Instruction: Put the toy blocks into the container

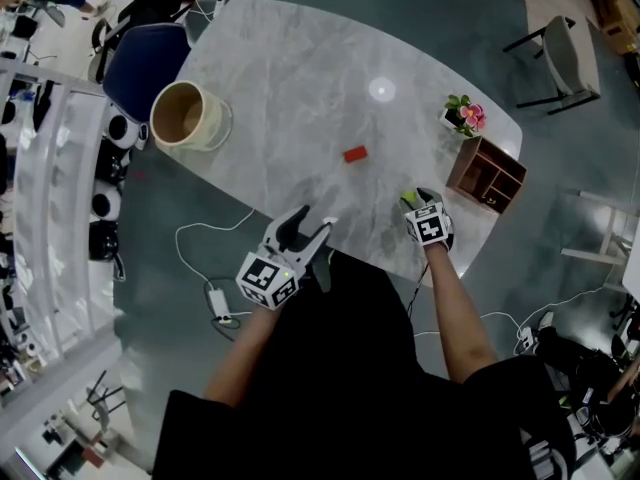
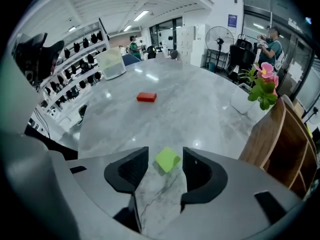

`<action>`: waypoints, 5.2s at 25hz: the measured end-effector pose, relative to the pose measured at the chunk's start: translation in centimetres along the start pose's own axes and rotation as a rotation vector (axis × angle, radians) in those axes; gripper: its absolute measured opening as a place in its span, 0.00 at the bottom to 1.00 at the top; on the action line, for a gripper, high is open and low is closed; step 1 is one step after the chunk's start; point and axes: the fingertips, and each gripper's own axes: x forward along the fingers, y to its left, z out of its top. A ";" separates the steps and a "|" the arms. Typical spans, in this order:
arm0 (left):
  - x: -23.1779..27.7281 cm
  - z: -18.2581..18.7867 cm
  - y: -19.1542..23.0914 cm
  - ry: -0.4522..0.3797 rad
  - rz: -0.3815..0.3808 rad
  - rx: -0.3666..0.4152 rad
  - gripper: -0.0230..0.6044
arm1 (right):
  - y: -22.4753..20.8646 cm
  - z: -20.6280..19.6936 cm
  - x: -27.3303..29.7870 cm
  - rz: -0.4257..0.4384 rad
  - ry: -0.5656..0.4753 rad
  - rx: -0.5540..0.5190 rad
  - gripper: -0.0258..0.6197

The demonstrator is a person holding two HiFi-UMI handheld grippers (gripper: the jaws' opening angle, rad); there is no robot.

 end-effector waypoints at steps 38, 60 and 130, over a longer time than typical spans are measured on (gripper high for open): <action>-13.8 2.6 6.2 -0.190 0.014 0.013 0.37 | 12.9 13.5 -3.6 -0.009 -0.117 -0.089 0.31; -28.8 4.5 19.0 -0.311 0.145 -0.009 0.37 | 34.9 31.7 -0.5 0.113 -0.217 -0.375 0.31; -21.4 17.9 49.9 -0.071 -0.037 -0.041 0.37 | 42.9 48.1 23.4 0.332 0.347 -0.545 0.31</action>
